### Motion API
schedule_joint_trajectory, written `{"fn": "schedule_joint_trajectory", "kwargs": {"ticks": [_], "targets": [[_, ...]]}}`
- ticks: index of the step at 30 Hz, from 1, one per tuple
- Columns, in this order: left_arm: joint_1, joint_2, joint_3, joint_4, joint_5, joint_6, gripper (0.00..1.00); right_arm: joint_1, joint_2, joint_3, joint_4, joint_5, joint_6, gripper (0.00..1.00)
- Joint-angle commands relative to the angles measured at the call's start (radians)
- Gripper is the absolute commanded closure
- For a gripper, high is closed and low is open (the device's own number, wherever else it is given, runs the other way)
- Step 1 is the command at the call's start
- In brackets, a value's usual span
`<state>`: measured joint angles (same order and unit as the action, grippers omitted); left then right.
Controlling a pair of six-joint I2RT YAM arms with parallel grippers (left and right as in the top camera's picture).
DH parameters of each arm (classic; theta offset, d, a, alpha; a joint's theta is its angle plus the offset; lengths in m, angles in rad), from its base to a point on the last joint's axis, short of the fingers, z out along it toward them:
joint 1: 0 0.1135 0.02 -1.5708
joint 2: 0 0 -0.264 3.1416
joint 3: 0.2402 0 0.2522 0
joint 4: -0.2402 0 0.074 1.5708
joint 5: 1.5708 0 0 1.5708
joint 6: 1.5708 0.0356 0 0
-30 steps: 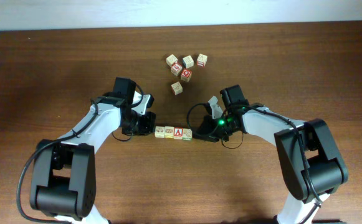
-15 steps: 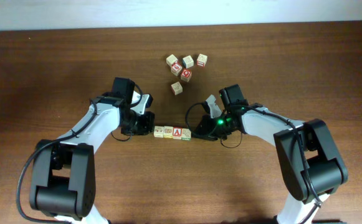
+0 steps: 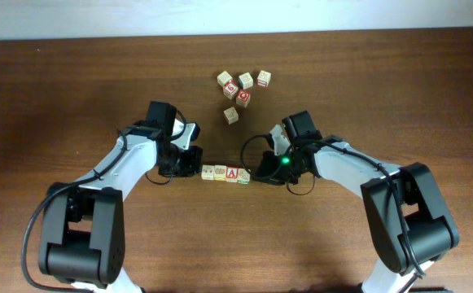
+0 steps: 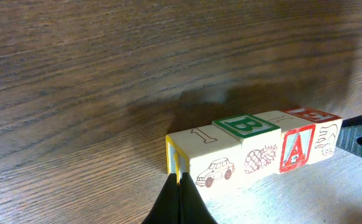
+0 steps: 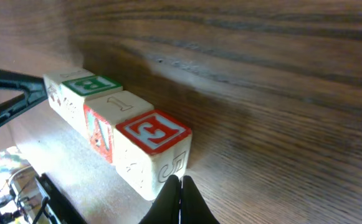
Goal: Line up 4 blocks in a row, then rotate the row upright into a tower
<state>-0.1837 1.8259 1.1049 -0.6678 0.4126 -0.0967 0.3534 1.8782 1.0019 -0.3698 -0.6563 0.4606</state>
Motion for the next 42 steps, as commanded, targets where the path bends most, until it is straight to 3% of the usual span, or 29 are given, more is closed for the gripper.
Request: {"fn": "schedule_joint_trajectory", "kwargs": {"ticks": [1,22,25,42], "targets": [[-0.003,-0.018,-0.005,0.001,0.022,0.019,1.0,0.006,-0.024,0.0,-0.006,0.034,0.013,0.96],[-0.003,-0.018,-0.005,0.001,0.022,0.019,1.0,0.039,0.026,0.0,0.025,0.041,0.076,0.96],[-0.003,-0.018,-0.005,0.001,0.022,0.019,1.0,0.052,0.025,0.001,0.074,-0.044,0.011,0.96],[-0.003,-0.018,-0.005,0.001,0.022,0.02,1.0,0.1,-0.023,0.062,0.053,-0.064,-0.076,0.96]]}}
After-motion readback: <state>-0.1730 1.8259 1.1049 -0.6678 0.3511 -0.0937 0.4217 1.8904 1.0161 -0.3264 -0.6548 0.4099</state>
